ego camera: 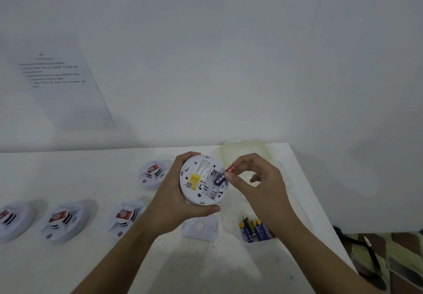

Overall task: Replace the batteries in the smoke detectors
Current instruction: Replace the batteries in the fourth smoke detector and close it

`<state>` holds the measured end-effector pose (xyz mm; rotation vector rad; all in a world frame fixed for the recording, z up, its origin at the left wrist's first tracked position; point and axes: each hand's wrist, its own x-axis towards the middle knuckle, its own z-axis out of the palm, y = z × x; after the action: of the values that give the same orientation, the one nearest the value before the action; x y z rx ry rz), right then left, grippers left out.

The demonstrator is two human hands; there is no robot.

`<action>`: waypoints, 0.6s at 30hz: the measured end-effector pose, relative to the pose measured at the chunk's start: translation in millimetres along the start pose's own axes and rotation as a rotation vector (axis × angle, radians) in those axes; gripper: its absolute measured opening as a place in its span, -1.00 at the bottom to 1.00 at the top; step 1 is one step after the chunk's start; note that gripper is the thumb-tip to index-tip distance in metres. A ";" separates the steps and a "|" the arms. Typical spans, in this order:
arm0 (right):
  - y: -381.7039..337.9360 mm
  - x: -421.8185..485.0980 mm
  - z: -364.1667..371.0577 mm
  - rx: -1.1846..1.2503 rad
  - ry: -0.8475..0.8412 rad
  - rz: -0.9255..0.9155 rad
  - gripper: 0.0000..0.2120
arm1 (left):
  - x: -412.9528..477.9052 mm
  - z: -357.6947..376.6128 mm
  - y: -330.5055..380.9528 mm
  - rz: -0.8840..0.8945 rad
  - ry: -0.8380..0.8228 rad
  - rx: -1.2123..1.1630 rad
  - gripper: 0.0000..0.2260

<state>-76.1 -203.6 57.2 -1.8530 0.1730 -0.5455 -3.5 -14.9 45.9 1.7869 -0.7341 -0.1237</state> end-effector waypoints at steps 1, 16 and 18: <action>0.8 0.3 0.6 -0.030 0.017 -0.018 -0.88 | 0.1 0.1 -0.2 -0.001 0.004 0.000 -0.17; 17.3 1.5 7.0 -0.179 -0.016 -0.182 -0.83 | 7.1 4.5 -6.6 -0.024 -0.038 0.040 -0.17; 21.2 0.4 7.9 -0.200 -0.032 -0.227 -0.83 | 8.1 4.8 -7.0 -0.022 -0.043 0.043 -0.17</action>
<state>-69.1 -204.4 35.7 -2.0898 -0.0058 -0.6742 3.8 -22.1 40.2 1.8386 -0.7524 -0.1628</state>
